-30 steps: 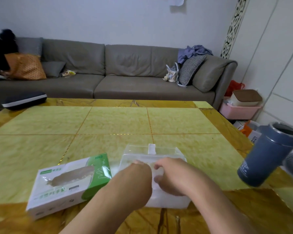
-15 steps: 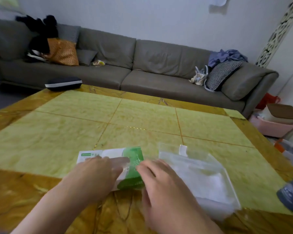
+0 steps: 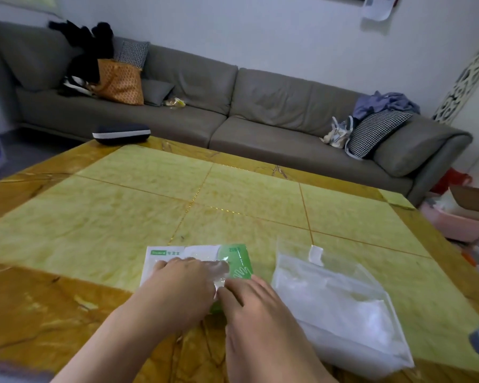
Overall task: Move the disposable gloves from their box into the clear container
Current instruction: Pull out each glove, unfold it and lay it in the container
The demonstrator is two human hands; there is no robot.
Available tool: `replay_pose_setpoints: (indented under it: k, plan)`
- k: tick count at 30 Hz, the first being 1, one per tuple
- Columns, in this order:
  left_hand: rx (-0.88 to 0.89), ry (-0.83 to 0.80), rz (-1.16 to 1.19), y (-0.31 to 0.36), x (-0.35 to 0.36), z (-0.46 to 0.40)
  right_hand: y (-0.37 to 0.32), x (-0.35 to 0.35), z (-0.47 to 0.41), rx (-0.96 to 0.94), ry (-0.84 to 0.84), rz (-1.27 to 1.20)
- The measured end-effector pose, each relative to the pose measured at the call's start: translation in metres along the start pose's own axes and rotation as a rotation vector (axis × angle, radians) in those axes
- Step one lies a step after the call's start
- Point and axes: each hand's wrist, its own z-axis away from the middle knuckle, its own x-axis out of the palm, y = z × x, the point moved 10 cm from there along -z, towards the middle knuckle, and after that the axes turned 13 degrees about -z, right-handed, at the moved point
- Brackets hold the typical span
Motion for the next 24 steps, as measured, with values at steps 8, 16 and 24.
replay_pose_setpoints:
  k: [8, 16, 24]
  plan:
    - [-0.264, 0.439, 0.524, -0.050, -0.049, 0.020, -0.001, -0.001, 0.000, 0.001, -0.069, -0.038]
    - [-0.251, 0.484, 0.523, -0.053, -0.046, 0.015, 0.000, -0.001, -0.005, -0.057, 0.060, -0.027]
    - [-0.270, 0.580, 1.223, -0.073, -0.067, 0.036, -0.002, 0.005, -0.005, -0.023, -0.106, -0.048]
